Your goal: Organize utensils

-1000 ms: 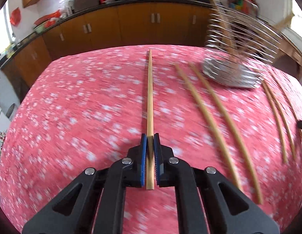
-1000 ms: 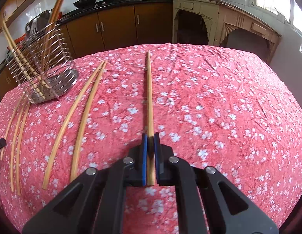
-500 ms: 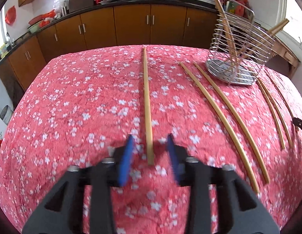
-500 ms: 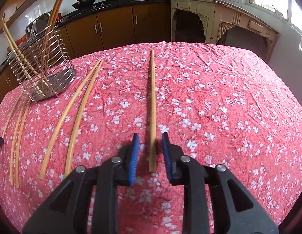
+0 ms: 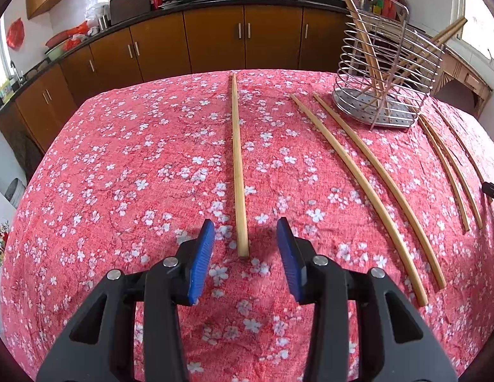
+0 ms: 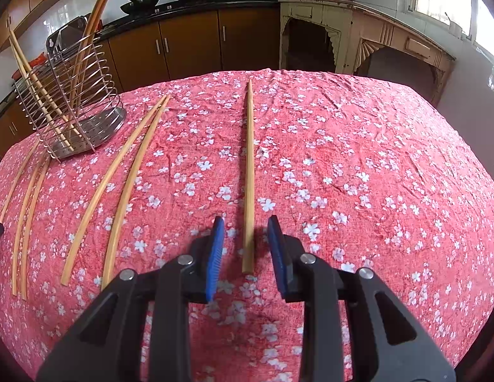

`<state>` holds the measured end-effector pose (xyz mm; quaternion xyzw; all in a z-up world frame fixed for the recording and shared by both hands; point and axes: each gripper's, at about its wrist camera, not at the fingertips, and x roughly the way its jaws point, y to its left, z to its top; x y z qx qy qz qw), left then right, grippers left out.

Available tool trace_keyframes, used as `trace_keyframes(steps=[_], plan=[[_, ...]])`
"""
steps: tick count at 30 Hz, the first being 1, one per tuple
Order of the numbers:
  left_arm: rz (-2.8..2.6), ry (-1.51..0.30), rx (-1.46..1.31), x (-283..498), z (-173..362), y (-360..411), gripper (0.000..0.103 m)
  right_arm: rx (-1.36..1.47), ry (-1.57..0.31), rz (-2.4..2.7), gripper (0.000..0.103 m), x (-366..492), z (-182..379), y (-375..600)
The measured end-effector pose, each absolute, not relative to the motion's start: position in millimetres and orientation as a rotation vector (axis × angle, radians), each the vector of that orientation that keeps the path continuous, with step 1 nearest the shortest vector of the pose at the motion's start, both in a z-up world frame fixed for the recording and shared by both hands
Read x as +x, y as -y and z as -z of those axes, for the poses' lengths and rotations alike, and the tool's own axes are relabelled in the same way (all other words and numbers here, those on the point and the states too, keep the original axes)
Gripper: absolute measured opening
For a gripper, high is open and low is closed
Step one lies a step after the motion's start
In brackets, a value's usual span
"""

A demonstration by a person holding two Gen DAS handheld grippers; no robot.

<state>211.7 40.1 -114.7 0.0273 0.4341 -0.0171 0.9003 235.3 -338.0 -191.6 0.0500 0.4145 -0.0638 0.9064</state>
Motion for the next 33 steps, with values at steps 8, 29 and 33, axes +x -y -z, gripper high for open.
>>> trace_keyframes(steps=[8,29,33], plan=[[0.033,-0.897,0.048,206.7,114.5,-43.4,0.035,0.1,-0.857,0.136,0.027,230.0,192.9,334.5],[0.024,-0.719,-0.031,166.1,56.1,-83.6,0.007,0.008,-0.583,0.167,0.007,167.5,117.8,330.4],[0.022,-0.598,-0.048,153.6,16.7,-90.3,0.007,0.008,-0.482,0.157,0.007,157.6,82.0,326.1]])
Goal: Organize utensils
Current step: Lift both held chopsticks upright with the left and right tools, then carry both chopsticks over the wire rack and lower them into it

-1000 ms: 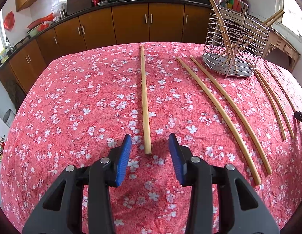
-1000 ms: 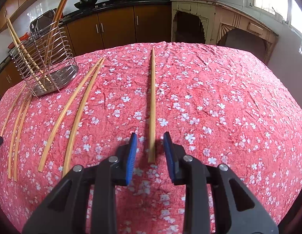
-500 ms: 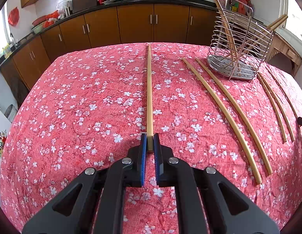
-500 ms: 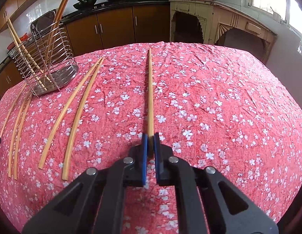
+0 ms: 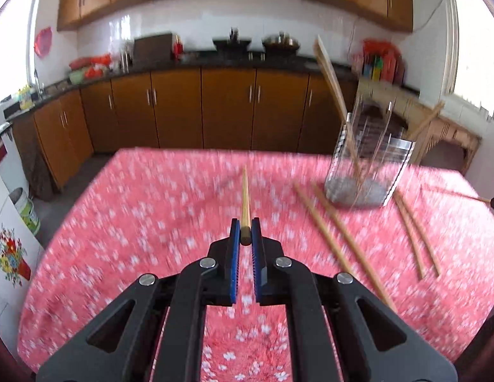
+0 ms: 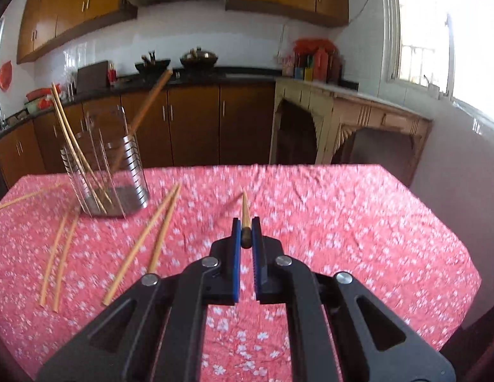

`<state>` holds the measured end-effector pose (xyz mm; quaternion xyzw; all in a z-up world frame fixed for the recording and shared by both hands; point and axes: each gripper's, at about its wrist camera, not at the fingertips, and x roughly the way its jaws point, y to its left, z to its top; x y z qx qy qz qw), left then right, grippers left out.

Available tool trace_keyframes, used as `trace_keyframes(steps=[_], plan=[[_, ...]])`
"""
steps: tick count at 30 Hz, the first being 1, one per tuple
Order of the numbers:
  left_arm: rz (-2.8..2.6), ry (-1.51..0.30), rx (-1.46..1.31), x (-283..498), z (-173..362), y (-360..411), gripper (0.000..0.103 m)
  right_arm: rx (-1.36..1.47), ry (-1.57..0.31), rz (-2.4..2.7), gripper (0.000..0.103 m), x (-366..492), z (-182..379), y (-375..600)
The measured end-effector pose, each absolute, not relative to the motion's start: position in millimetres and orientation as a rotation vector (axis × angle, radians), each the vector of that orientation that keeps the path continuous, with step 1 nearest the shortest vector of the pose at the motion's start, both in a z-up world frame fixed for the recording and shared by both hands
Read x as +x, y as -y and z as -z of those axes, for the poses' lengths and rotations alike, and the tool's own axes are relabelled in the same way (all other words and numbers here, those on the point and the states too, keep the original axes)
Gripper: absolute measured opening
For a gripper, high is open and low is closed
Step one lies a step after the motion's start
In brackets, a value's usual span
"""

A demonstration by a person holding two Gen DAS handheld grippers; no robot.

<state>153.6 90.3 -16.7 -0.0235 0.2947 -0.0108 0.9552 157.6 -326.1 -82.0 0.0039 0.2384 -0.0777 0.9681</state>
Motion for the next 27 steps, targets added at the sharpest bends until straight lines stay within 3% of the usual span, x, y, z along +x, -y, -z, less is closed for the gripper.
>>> trace_keyframes(steps=[12,27], plan=[[-0.018,-0.41,-0.095,174.3,-59.2,-99.8,0.007,0.028,-0.364,0.139,0.007,178.9,24.5,331.9],[-0.011,-0.337,-0.1,173.2,-90.7,-91.9,0.007,0.108,-0.302,0.063,0.007,175.3,-17.8,348.3]])
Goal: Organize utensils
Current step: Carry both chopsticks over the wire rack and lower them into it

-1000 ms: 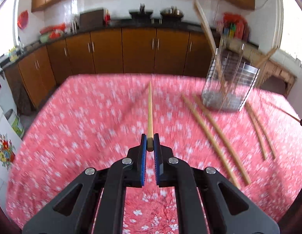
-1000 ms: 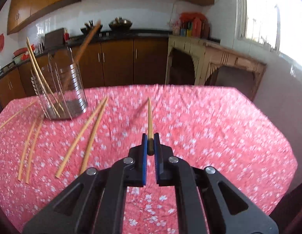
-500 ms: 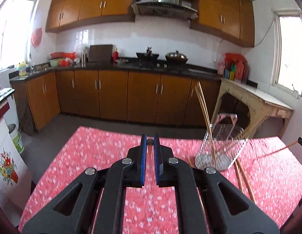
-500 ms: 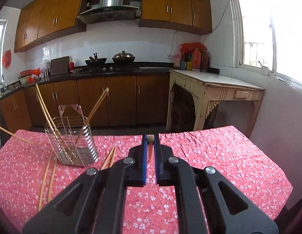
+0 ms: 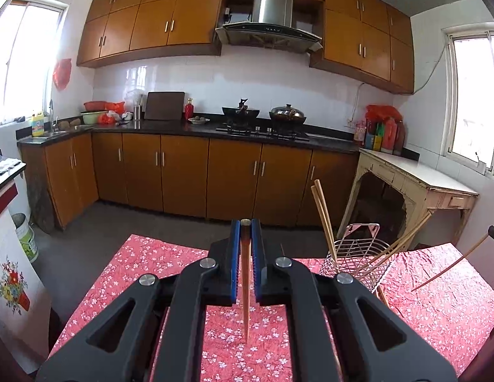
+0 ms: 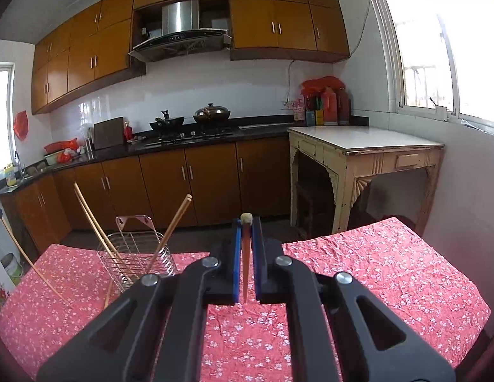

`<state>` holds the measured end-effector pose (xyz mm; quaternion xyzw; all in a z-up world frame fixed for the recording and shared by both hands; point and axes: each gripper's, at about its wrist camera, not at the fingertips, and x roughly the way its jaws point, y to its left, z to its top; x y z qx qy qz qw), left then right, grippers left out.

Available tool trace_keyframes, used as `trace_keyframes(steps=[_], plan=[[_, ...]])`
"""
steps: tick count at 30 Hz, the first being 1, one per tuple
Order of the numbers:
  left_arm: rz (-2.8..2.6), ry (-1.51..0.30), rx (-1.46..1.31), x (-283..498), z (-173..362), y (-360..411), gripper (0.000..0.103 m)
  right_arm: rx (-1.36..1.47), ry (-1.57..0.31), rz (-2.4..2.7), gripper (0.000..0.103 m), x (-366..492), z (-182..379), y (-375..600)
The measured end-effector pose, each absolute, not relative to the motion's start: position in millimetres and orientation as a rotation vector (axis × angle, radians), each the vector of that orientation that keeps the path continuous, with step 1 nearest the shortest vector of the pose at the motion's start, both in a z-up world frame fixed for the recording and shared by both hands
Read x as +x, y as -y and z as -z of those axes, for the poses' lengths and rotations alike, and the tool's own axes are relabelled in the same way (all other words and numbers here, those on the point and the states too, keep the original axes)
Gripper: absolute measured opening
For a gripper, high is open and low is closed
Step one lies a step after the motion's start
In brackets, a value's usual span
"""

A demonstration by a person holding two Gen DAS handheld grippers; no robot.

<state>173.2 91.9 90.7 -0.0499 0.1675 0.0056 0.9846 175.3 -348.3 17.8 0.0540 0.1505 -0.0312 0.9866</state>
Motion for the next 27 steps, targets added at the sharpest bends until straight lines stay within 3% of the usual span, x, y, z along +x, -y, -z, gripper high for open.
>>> trace_keyframes(steps=[18,27], plan=[[0.122,-0.231,-0.11,160.0,-153.4,-53.1,0.007,0.145,-0.239,-0.167,0.007,140.5,-97.2,321.0],[0.155,-0.143,-0.131,178.0,-198.1,-22.8,0.007,0.141,-0.183,-0.203,0.007,171.5,-137.7,295.6]])
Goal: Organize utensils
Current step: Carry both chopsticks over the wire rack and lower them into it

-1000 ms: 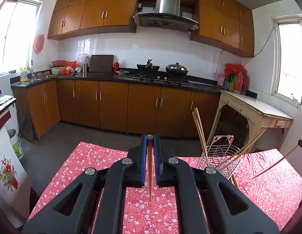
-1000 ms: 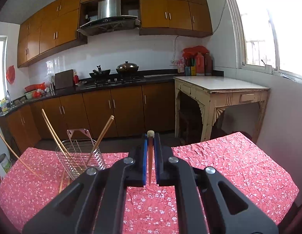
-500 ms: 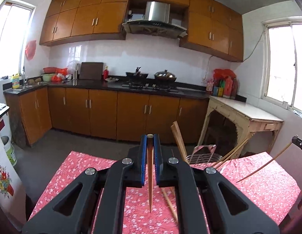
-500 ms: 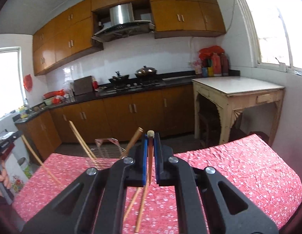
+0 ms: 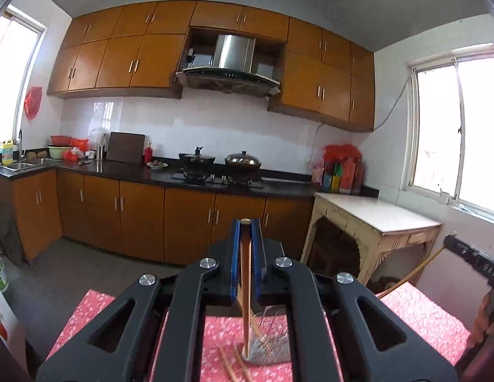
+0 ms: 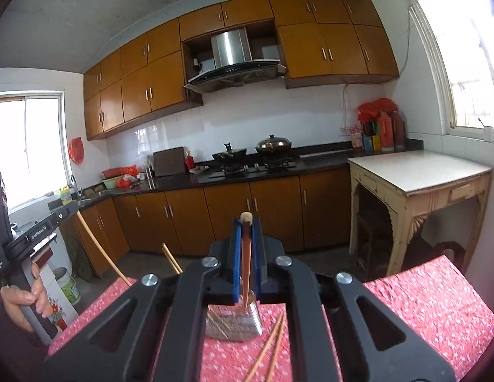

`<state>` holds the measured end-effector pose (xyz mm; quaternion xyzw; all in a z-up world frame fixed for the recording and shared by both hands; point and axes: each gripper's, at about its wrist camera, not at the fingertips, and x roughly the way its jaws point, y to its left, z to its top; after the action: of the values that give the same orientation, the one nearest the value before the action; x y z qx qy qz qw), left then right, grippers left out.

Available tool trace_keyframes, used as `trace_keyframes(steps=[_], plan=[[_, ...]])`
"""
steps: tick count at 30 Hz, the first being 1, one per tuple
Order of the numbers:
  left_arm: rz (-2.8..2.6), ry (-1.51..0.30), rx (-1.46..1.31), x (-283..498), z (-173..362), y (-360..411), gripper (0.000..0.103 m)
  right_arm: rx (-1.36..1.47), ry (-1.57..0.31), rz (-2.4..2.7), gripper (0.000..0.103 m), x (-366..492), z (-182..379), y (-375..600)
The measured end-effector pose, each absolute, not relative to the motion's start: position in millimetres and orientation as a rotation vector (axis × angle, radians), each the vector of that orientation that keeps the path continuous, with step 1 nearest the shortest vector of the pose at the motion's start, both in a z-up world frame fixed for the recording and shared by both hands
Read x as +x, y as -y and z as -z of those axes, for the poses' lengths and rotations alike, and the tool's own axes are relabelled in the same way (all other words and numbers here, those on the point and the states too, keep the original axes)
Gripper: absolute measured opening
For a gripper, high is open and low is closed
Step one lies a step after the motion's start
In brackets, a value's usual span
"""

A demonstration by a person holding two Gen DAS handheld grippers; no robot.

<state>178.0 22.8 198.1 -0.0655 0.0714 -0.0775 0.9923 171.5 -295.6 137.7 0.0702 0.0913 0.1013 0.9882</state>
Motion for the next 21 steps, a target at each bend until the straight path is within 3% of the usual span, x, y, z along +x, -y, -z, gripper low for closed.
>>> trace_keyframes(steps=[8,21], plan=[[0.153,-0.127,-0.174,219.1,-201.3,0.8,0.007,0.122,-0.239,-0.211,0.007,234.1,-134.7,269.1],[0.12,-0.241,-0.168,284.8,-150.2,24.8,0.007,0.134,-0.364,-0.242,0.007,299.4,-94.2,262.4]])
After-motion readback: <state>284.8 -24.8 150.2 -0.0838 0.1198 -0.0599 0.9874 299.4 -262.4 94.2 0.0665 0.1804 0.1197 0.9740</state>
